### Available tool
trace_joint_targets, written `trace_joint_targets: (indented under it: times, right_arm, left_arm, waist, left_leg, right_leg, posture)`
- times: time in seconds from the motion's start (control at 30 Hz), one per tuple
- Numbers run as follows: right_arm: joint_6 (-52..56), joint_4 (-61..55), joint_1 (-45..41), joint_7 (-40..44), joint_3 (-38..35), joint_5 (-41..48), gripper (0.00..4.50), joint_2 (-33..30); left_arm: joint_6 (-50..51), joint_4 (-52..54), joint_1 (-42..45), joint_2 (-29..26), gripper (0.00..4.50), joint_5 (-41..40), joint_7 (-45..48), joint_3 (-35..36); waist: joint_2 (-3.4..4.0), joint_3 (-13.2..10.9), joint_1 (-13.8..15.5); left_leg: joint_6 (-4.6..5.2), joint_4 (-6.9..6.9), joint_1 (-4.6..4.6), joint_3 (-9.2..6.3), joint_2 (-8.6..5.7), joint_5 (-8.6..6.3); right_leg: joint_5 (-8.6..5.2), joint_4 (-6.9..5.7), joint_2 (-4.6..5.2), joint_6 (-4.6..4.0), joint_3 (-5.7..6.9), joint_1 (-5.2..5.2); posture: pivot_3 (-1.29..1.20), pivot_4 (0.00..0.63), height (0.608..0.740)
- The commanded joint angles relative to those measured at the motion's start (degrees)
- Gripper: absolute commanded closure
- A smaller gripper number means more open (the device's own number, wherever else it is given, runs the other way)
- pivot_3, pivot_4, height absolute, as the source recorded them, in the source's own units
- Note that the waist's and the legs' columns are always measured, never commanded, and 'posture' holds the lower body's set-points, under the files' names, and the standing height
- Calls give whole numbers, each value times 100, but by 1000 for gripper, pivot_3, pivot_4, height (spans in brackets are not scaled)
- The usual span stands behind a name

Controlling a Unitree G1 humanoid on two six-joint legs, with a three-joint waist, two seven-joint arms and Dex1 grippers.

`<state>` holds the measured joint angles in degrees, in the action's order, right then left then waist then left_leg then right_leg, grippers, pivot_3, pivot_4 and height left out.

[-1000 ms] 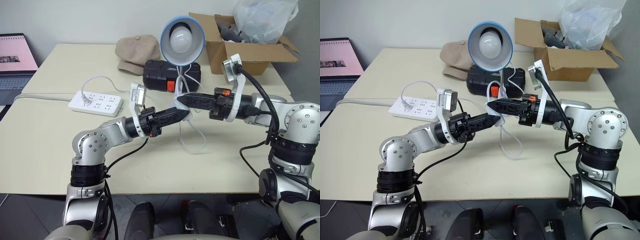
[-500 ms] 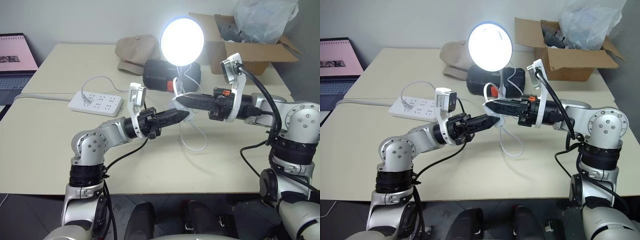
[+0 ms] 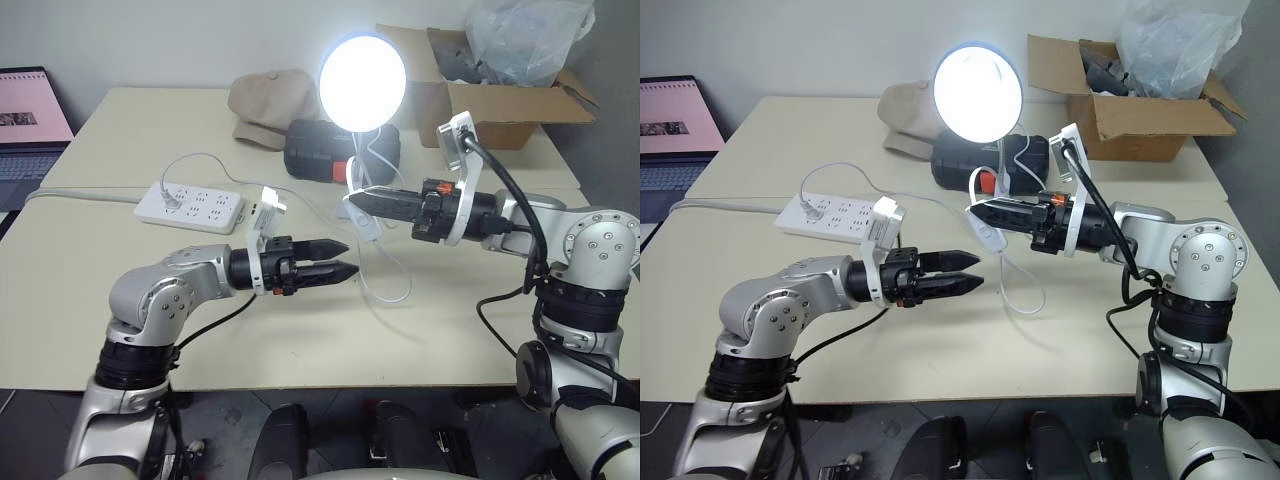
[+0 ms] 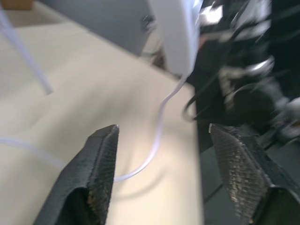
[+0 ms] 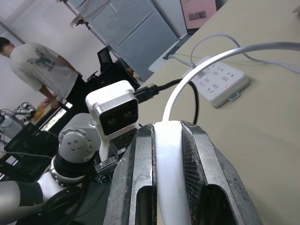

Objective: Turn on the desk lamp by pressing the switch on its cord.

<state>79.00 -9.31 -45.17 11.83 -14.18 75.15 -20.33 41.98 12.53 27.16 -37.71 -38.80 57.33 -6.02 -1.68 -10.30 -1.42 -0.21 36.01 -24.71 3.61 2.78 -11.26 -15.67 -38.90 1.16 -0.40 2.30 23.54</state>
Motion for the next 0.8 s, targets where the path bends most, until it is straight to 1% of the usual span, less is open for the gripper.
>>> trace_joint_targets:
  times: [0.03,0.07,0.13,0.23,0.37,0.57,0.63,0.7,0.73,0.8]
  right_arm:
    - [-400,90,242,-426,45,-421,4112,189]
    - [-511,175,315,-499,111,-650,4112,208]
    - [-785,389,470,-584,304,-1177,4112,233]
    - [-990,620,552,-646,418,-1602,4112,319]
    - [-1623,1103,610,-638,793,-2523,4112,445]
    - [-2079,1554,530,-427,924,-3151,4112,685]
    - [-2205,1704,500,-392,954,-3357,3412,734]
    - [-2255,1778,470,-315,929,-3475,3050,754]
    - [-2266,1793,456,-267,906,-3518,2698,751]
    - [-2258,1732,448,-141,881,-3583,2212,686]
  left_arm:
    - [-986,11,22,-243,470,803,267,-129]
    - [-1106,21,-25,-314,208,908,330,-147]
    - [-1237,144,-210,-469,12,1060,414,-148]
    - [-1329,220,-368,-535,0,1145,450,-108]
    - [-1347,432,-678,-519,0,1165,270,72]
    - [-1476,458,-784,-492,0,1317,141,132]
    - [-1506,483,-820,-494,0,1340,96,163]
    - [-1478,506,-843,-486,0,1320,52,213]
    - [-1458,516,-851,-483,0,1311,11,242]
    - [-1367,535,-863,-481,0,1316,-142,329]
  waist:
    - [0,0,5]
    - [0,0,5]
    - [0,0,1]
    - [1,0,-6]
    - [0,0,-9]
    - [1,-1,-11]
    - [1,-1,-11]
    - [1,-1,-11]
    - [1,-1,-11]
    - [1,-1,-11]
  left_leg:
    - [0,-1,0,1,0,0]
    - [0,-1,-2,2,0,0]
    - [1,0,-6,4,-1,0]
    - [1,-3,-8,10,-1,-1]
    - [1,-4,-17,11,2,0]
    - [1,-4,-17,12,2,0]
    - [1,-3,-17,13,2,0]
    - [1,-3,-17,13,1,0]
    - [1,-3,-17,13,2,0]
    - [1,-3,-18,13,2,0]
  right_leg:
    - [0,0,0,0,-1,0]
    - [0,1,2,0,0,2]
    - [0,2,5,0,-2,6]
    - [-1,4,5,1,-7,12]
    - [-1,0,3,1,-8,23]
    - [-1,-3,2,1,-7,25]
    - [-1,-2,3,1,-8,24]
    - [0,-2,3,1,-8,24]
    - [0,-2,3,1,-8,24]
    - [0,-2,3,1,-8,25]
  posture:
    - [0,150,740]
    - [0,150,740]
    - [0,150,740]
    - [0,150,740]
    - [0,150,740]
    - [0,150,740]
    - [0,150,740]
    - [0,150,740]
    - [0,150,740]
    - [0,150,740]
